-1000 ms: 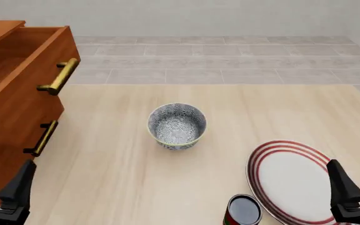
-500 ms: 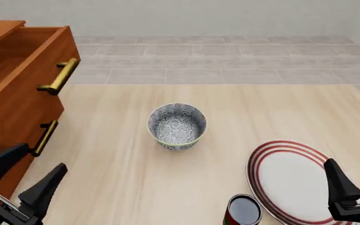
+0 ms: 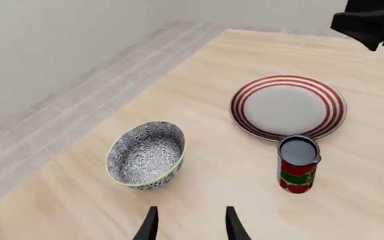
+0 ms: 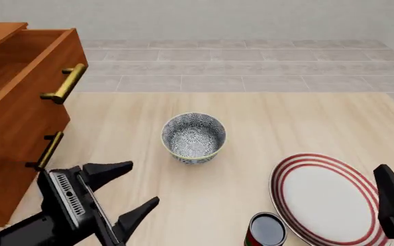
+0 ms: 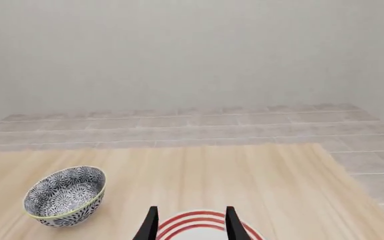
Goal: Put the ketchup in the top drawer of the cabinet.
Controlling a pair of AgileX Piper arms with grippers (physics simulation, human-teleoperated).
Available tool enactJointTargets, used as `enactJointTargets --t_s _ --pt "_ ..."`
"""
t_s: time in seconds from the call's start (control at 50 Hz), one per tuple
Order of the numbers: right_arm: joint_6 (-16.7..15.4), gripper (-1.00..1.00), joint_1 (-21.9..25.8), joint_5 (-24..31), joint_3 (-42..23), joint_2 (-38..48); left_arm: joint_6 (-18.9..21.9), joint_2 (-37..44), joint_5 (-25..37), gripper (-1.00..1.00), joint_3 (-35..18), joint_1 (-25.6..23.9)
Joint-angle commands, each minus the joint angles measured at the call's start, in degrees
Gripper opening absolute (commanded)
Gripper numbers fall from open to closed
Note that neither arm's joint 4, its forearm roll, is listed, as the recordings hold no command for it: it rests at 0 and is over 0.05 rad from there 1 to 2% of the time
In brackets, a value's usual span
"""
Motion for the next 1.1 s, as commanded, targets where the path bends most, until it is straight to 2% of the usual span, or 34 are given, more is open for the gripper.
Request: enactJointTargets --t_s 0.02,0.1,0.16,0.22,0.34,0.38,0.46,0.5,0.56,0.98,1.1 --pt "1.90 1.00 -0.57 1.99 -1.93 -0.86 -1.49 17.03 -10.85 1.00 -1.54 -8.57" --pt "1.63 1.00 0.31 1.70 -1.49 -0.81 -2.30 21.78 -11.48 1.00 -3.18 -11.55" --pt "0.69 1.00 1.04 1.92 -1.55 -0.79 -1.40 26.05 -12.82 1.00 -4.40 -13.73" --pt "0.15 1.00 1.24 2.05 -1.64 -0.81 -0.95 26.69 -13.29 1.00 -4.64 -14.28" --pt "-0.63 1.00 1.84 2.05 -1.64 -0.76 -3.20 33.56 -11.06 1.00 -9.19 -17.27" --pt "-0.71 1.00 2.07 2.02 -1.46 -0.77 -2.61 33.91 -11.57 1.00 -9.41 -17.72" --pt "-1.39 1.00 2.42 1.95 -1.22 -0.75 -4.59 34.63 -9.45 1.00 -11.31 -18.24" --pt "-3.16 1.00 2.48 1.95 -0.97 -0.67 -4.92 34.72 -8.86 1.00 -11.94 -18.30" --pt "-2.21 1.00 2.80 1.71 -0.83 -0.66 -3.92 36.24 -9.94 1.00 -12.15 -18.62" --pt "-2.50 1.00 3.79 1.00 0.31 -0.59 -4.49 43.74 -10.37 1.00 -17.18 -20.96" --pt "-3.51 1.00 3.92 0.96 0.67 -0.79 -4.55 45.30 -10.34 1.00 -18.40 -21.53"
